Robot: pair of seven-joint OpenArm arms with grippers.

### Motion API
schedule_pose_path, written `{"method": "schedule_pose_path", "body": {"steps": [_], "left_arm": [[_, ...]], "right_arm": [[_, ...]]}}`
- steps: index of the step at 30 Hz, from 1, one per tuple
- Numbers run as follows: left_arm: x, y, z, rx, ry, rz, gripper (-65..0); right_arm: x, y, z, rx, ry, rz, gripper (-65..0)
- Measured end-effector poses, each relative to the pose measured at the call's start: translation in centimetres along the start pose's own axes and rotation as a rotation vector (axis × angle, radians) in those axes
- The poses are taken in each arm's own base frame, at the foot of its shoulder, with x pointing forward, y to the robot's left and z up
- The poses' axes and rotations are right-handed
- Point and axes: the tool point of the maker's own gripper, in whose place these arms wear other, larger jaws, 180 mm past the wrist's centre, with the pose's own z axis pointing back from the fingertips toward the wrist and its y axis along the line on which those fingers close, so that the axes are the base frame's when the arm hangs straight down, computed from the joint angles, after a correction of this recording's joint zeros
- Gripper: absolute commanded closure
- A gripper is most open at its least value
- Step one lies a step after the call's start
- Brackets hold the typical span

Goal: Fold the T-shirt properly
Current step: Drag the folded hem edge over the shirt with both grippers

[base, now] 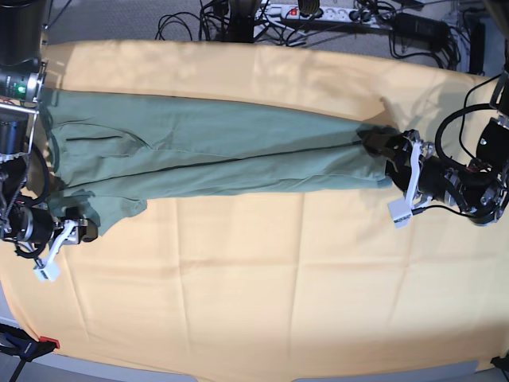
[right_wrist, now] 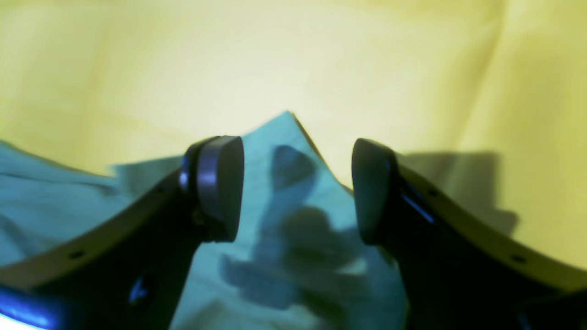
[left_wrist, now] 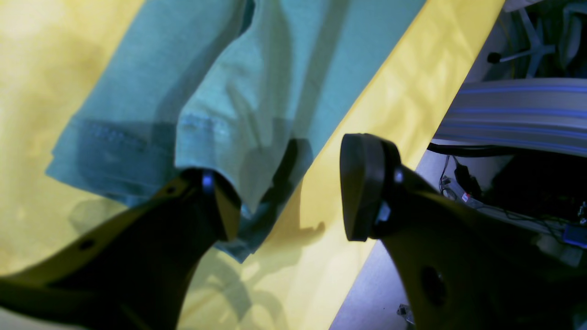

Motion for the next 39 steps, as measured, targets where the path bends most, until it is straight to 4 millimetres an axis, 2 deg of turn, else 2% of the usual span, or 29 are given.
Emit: {"method": "schedule_pose_path", "body": {"steps": [3, 5, 9, 18, 22, 28, 30, 31, 33, 34, 39], "left_arm": [[0.0, 0.0, 0.0, 0.000, 0.000, 0.000, -34.5], [0.0, 0.0, 0.0, 0.000, 0.000, 0.000, -34.5], [0.0, 0.0, 0.0, 0.000, 0.000, 0.000, -34.5], [0.0, 0.0, 0.0, 0.000, 0.000, 0.000, -34.5], [0.0, 0.0, 0.0, 0.000, 0.000, 0.001, -34.5], [0.0, 0.0, 0.0, 0.001, 0.000, 0.000, -34.5], [0.0, 0.0, 0.0, 0.000, 0.000, 0.001, -34.5], [0.0, 0.0, 0.0, 0.000, 0.000, 0.000, -34.5], [0.0, 0.0, 0.0, 0.000, -0.001, 0.000, -34.5], [0.0, 0.0, 0.0, 0.000, -0.001, 0.000, -34.5], [0.0, 0.0, 0.0, 0.000, 0.000, 0.001, -34.5]], "right_arm": [[-1.0, -1.5, -1.0, -0.137, 0.046, -0.002, -39.0], [-1.4, -1.9, -1.3, -0.181, 0.066, -0.012, -39.0], [-1.5, -0.4, -1.9, -0.111, 0.044, -0.019, -39.0], [-4.0, 2.0, -2.4, 0.041, 0.027, -0.001, -38.9], [-4.2, 2.4, -2.4, 0.062, 0.026, 0.016, -35.3], [-4.0, 5.1, -2.0, 0.215, 0.023, -0.053, -34.0], [-4.0, 5.5, -2.0, 0.237, 0.025, -0.065, -29.1], [-4.0, 5.5, -2.0, 0.239, 0.025, -0.067, -22.5], [-4.1, 5.7, -2.0, 0.241, 0.030, -0.067, -4.3], [-4.3, 5.6, -2.1, 0.237, 0.036, -0.065, 0.0], [-4.2, 5.6, -2.0, 0.237, 0.039, -0.063, 0.0]]}}
